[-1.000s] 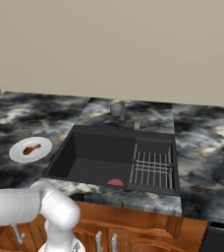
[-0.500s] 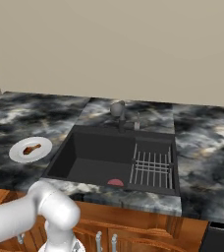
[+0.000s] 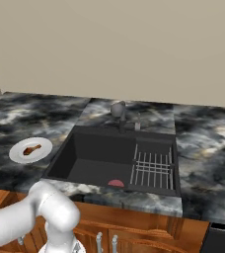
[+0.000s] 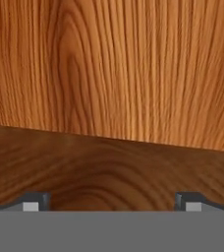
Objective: Pick up the knife from the drawer and place it on the cutting board. Then place the meat from the plate to the cutting board.
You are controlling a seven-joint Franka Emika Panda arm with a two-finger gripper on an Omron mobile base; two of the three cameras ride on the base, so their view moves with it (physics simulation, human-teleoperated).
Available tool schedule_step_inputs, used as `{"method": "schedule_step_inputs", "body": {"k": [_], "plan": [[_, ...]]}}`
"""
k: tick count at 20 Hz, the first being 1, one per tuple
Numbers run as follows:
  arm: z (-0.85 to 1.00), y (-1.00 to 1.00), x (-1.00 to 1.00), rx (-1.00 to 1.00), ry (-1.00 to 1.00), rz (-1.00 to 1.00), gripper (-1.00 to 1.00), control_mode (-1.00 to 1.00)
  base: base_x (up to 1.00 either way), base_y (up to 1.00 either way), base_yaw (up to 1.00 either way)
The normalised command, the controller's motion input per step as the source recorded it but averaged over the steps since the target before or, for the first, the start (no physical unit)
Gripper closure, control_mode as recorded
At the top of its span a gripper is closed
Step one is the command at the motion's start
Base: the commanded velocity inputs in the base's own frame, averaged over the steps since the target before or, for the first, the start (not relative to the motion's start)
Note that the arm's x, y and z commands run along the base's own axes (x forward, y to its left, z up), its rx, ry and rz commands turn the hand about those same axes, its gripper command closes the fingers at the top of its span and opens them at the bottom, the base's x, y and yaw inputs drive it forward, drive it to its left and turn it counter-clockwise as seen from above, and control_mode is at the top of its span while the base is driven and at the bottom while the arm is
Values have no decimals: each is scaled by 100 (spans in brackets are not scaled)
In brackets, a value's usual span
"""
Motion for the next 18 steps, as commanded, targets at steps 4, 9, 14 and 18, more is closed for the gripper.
{"method": "schedule_step_inputs", "body": {"k": [4, 9, 14, 18], "plan": [[-20, 0, -19, 0, 3, 0, -100, -100, 0, 0, 0], [-17, 7, -37, 0, 6, 0, -100, -100, 0, 0, 0], [-16, 13, -40, 0, 9, 0, -100, -100, 0, 0, 0], [-15, 12, -42, 0, 12, 0, -100, -100, 0, 0, 0]]}}
